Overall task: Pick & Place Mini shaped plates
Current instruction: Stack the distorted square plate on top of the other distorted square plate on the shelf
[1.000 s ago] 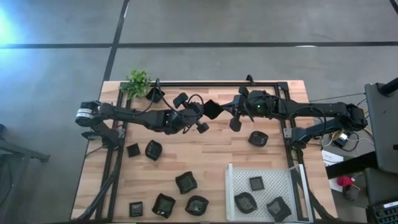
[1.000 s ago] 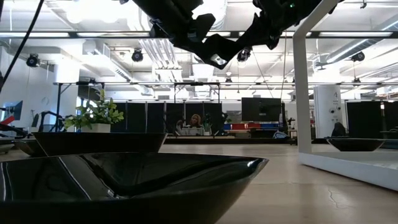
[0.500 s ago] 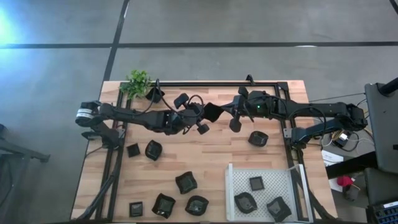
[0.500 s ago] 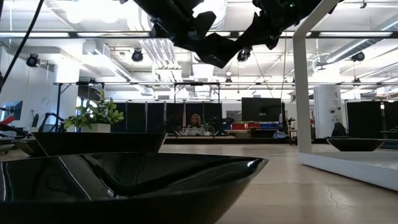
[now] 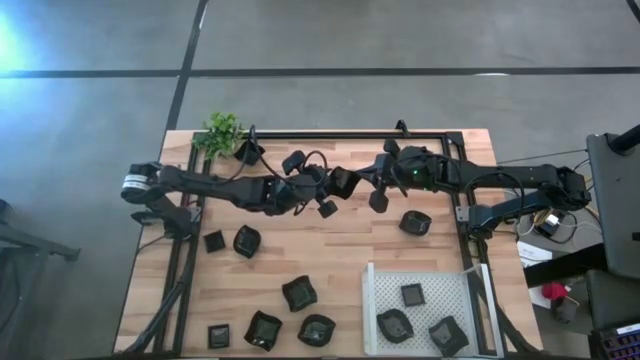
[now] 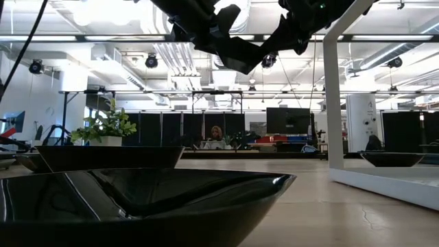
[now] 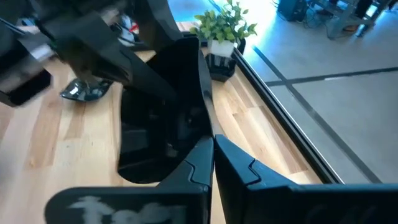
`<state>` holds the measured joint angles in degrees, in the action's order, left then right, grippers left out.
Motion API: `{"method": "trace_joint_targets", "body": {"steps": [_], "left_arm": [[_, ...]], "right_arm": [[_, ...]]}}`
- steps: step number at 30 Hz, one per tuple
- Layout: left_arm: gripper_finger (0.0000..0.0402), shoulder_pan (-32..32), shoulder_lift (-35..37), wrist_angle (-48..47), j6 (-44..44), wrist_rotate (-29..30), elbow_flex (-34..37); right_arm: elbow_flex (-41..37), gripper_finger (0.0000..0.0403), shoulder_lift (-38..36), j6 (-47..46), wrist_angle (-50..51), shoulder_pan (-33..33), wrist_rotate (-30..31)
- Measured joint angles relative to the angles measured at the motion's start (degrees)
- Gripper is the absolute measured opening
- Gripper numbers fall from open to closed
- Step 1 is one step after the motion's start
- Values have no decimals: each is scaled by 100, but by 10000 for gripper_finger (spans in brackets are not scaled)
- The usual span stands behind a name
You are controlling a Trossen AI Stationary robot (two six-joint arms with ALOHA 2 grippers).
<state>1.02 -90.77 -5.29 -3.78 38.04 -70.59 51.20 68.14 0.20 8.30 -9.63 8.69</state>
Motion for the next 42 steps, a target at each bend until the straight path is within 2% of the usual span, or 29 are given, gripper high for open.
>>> {"method": "trace_joint_targets", "body": {"steps": [9,20,25,30,32,35,39,42], "left_arm": [[120,98,16,-930,-494,-172,-446],[120,208,16,-1448,-710,-278,-757],[120,210,76,-1722,-687,-275,-856],[120,216,314,-1786,-694,-271,-864],[120,216,414,-1790,-694,-271,-864],[120,216,569,-1806,-683,-264,-861],[120,214,729,-1804,-637,-253,-861],[120,214,787,-1815,-609,-244,-861]], "right_arm": [[0,8,0,-15,236,-2,186],[1,8,-7,-17,525,-2,374],[66,8,-225,-322,1131,-2,326],[580,8,-560,-688,2721,77,284],[813,8,-662,-887,3489,140,159],[1109,8,-799,-1187,4340,262,-394],[1413,8,-871,-1560,5138,565,-1225],[1580,8,-885,-1745,5563,897,-1538]]}}
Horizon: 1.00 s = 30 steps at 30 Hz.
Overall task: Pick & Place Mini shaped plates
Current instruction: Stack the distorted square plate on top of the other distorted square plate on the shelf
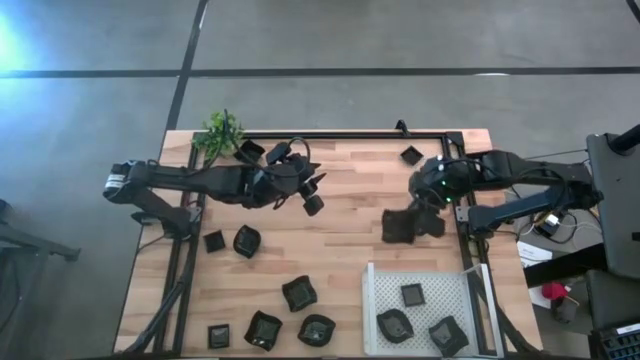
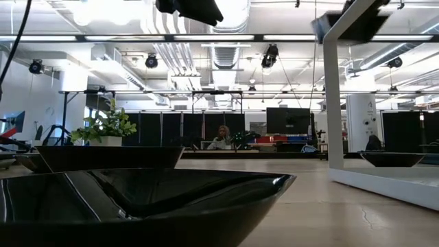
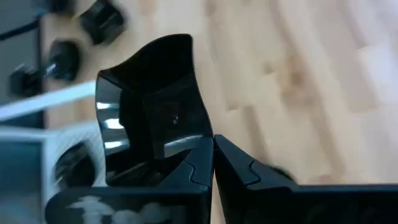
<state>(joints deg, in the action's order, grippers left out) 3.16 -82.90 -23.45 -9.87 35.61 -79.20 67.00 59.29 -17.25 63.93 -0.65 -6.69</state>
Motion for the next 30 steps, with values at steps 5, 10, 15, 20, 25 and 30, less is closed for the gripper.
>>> {"method": "trace_joint_targets", "body": {"steps": [5,10,15,20,25,30], "left_arm": [[120,0,14,-64,142,1,4],[119,0,14,-65,144,1,7],[119,0,14,-67,149,-1,9],[119,-4,14,-66,149,0,9],[119,-4,14,-67,150,1,9],[119,-3,14,-65,151,0,9]], "right_arm": [[80,8,7,-84,408,712,-650],[-93,8,49,-223,458,1641,-1190],[-331,8,122,-216,473,2596,-1338],[-586,8,301,-499,426,3342,-1347],[-863,8,638,-508,57,3832,-1338],[-1061,8,1037,-376,-617,4179,-1327]]}}
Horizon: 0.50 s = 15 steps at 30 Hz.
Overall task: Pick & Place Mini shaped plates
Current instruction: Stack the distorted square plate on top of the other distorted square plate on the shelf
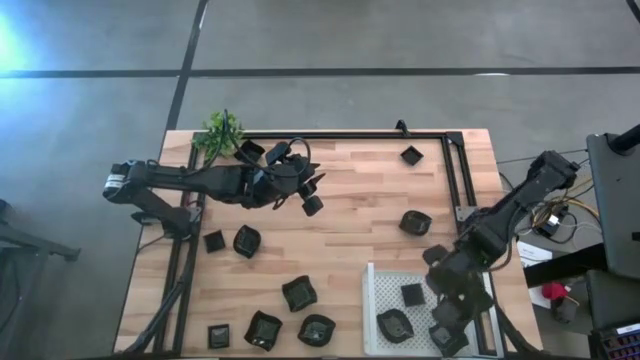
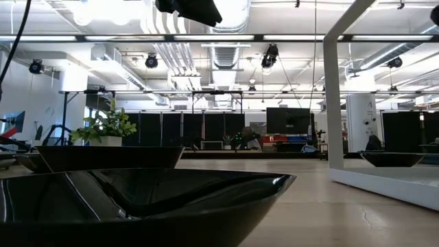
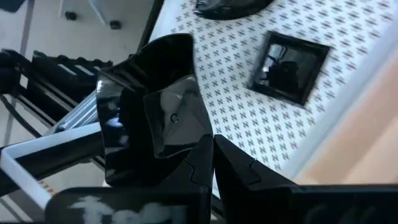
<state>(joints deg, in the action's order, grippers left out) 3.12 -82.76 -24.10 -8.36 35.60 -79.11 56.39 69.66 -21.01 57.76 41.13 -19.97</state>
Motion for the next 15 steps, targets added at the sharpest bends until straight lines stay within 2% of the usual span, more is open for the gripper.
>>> {"method": "trace_joint_targets", "body": {"steps": [9,15], "left_arm": [[119,1,0,0,1,0,2],[119,3,0,0,1,1,2]], "right_arm": [[49,8,942,411,-237,364,-9],[143,8,1433,694,-783,441,-163]]}}
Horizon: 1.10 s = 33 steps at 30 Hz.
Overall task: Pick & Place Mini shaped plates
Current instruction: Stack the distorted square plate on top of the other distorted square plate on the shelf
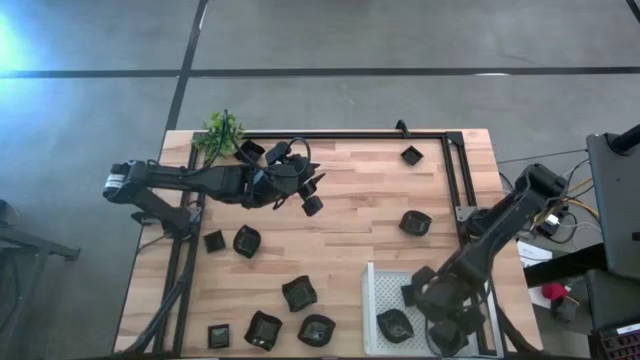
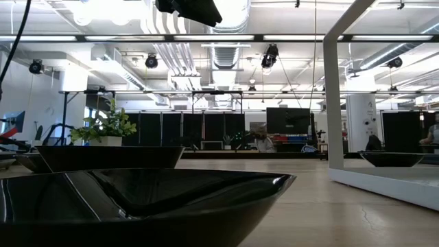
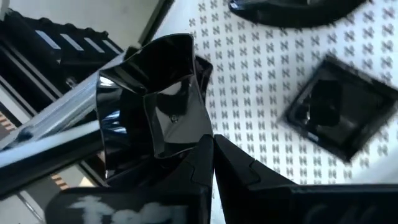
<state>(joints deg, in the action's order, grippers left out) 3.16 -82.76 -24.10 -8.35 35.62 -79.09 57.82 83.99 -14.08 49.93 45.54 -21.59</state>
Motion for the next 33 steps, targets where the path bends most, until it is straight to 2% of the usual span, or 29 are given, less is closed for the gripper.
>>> {"method": "trace_joint_targets", "body": {"steps": [10,20,33], "left_arm": [[120,0,0,-1,10,-1,2],[120,0,0,0,91,-2,4],[120,-4,0,0,229,-2,4]], "right_arm": [[79,8,392,56,-110,161,-163],[66,8,437,-915,-429,161,-313],[24,8,579,-1265,-385,159,-283]]}}
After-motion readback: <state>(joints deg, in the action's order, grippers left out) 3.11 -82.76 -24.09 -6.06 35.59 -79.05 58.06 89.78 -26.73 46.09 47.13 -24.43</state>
